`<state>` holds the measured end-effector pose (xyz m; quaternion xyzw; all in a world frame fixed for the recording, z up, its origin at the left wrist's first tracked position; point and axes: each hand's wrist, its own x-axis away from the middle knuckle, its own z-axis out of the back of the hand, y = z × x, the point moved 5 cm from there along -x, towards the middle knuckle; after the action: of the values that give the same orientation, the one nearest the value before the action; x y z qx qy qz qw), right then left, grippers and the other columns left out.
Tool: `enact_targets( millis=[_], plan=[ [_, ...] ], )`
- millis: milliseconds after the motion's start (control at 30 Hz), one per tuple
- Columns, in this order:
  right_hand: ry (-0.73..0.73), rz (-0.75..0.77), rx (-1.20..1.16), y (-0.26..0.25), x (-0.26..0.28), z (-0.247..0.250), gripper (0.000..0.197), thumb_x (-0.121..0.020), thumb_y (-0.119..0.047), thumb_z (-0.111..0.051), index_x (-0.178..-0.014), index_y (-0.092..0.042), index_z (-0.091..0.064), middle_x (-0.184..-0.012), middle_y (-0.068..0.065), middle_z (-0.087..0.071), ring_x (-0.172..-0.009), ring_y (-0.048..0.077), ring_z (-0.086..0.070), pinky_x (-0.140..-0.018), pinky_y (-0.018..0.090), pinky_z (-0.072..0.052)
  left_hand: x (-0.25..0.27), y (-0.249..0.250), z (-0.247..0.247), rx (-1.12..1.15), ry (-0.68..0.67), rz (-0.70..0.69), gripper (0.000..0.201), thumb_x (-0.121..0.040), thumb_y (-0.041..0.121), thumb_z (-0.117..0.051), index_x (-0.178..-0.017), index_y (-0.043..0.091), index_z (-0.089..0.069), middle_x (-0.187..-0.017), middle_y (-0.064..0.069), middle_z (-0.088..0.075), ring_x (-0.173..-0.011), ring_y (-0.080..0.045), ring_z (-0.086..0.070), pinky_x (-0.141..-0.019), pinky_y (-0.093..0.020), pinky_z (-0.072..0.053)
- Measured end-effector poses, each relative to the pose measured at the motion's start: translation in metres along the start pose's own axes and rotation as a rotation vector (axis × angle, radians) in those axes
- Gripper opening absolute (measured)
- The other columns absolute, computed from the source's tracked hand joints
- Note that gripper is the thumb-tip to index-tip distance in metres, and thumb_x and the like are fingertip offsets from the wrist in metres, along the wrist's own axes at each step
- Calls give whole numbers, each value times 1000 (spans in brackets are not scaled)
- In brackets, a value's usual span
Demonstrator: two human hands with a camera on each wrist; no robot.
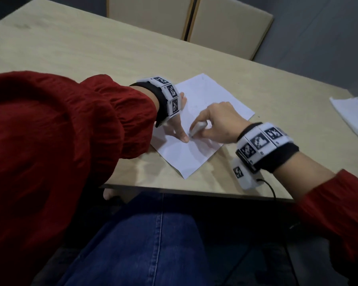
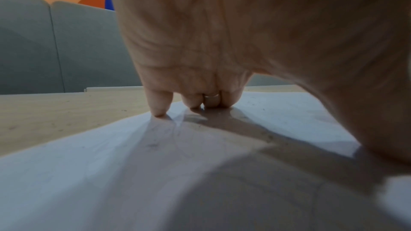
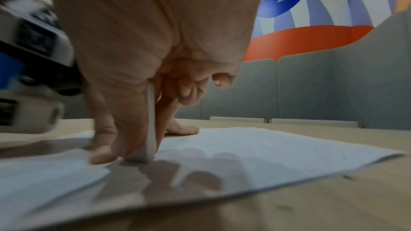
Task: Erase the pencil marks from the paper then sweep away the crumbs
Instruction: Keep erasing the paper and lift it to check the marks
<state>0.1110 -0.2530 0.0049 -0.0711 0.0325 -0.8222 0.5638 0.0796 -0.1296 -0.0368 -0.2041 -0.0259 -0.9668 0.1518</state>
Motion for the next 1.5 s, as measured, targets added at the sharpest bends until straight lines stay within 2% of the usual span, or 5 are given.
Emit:
enact_targets(
  millis=[533, 933, 1100, 1267, 1500],
  plan=[
    [-17, -72, -49, 0, 24, -4, 13, -78, -28, -66, -84, -32, -76, -81, -10, -72, -85, 18, -61, -88, 31, -42, 3, 1, 2, -37, -64, 0, 141, -54, 83, -65, -153, 8, 3, -162, -10, 9, -147, -30, -14, -115, -45, -27],
    [-77, -316, -151, 49, 22, -9, 21, -96, -20, -47, -106, -8, -61, -96, 4, -63, -94, 23, -57, -70, 27, -39, -2, 1, 8, 66, -5, 66, 110, -73, 74, -62, -150, 6, -23, -158, -9, -23, -136, -28, -37, -108, -38, -33],
    [-112, -372, -29, 60, 0, 4, 23, -99, -25, -45, -106, -5, -53, -114, 12, -59, -102, 29, -52, -73, 29, -36, -6, -29, 27, 101, 73, 86, 37, -90, 35, -67, -113, 7, -64, -83, -3, -56, -75, -17, -51, -59, -24, -35],
    [-84, -398, -5, 79, -38, 15, 25, -96, -17, -46, -113, -3, -56, -122, 14, -59, -110, 33, -54, -88, 34, -44, 12, -43, 37, 90, 83, 66, 45, -94, 17, -62, -138, 12, -53, -135, -3, -58, -117, -19, -56, -81, -16, -33],
    [43, -331, -42, 94, -78, 34, 17, -82, -8, -57, -87, -16, -71, -95, 4, -71, -89, 25, -62, -78, 29, -51, 22, -40, 42, 214, 58, -56, 36, -86, 28, -71, -122, 22, -67, -117, 6, -69, -108, -12, -62, -85, -19, -41]
  ],
)
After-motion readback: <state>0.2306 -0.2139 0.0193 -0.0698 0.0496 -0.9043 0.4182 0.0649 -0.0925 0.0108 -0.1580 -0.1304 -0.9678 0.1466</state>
